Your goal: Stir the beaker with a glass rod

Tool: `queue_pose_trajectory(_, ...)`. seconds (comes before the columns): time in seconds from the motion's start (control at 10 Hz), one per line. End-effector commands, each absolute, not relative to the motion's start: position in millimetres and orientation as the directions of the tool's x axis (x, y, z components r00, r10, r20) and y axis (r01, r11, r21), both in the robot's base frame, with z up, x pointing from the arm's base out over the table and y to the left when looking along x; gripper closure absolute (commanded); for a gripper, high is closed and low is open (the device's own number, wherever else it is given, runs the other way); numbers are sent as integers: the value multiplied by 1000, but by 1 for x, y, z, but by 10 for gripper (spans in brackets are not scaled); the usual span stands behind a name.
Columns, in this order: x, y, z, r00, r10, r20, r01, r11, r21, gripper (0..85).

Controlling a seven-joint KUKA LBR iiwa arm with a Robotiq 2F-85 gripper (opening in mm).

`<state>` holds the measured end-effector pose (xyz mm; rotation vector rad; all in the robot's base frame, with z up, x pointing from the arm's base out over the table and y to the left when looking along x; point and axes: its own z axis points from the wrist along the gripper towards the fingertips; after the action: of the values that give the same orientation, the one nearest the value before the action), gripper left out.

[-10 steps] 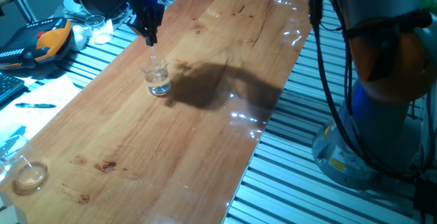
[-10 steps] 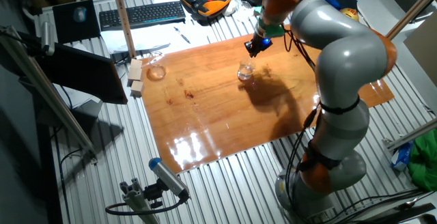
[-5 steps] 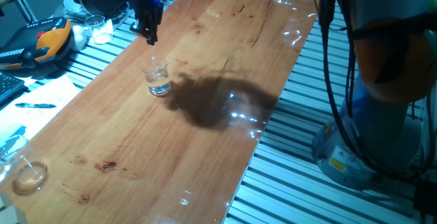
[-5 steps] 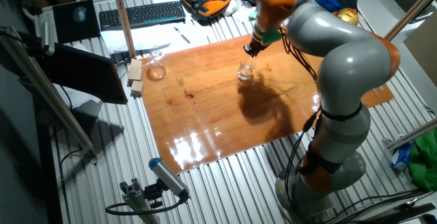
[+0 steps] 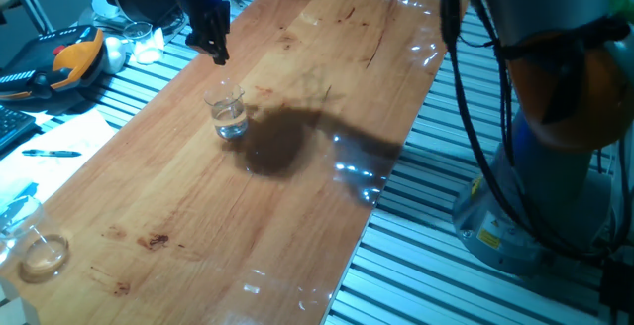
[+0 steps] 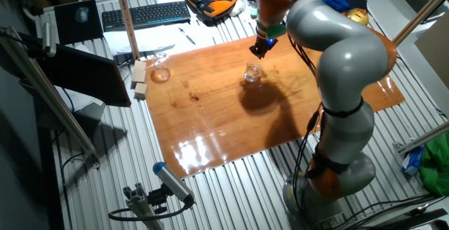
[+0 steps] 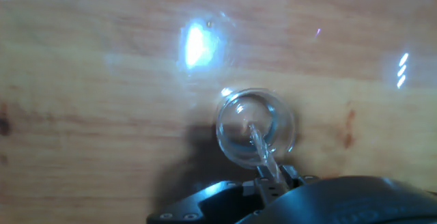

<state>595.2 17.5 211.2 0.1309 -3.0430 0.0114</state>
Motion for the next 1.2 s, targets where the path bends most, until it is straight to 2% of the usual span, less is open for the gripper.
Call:
queue_pose_trajectory(0.0,596,18,210,-993,-63,104,-59,997,44,850)
queue_pose_trajectory(0.2,596,18,211,-997,-20,71,-14,997,77,850)
queue_pose_trajectory(0.4,596,18,211,-1000,-1,-17,-2,997,77,850)
queue_pose_trajectory(0.5,596,18,211,-997,-4,-80,-10,998,67,850)
queue_pose_trajectory(0.7,595,17,211,-987,-56,-151,-60,998,17,850)
queue_pose_trajectory(0.9,595,16,212,-972,-153,-180,-145,988,-59,850)
queue_pose_trajectory(1.1,594,15,211,-967,-210,-142,-198,976,-94,850)
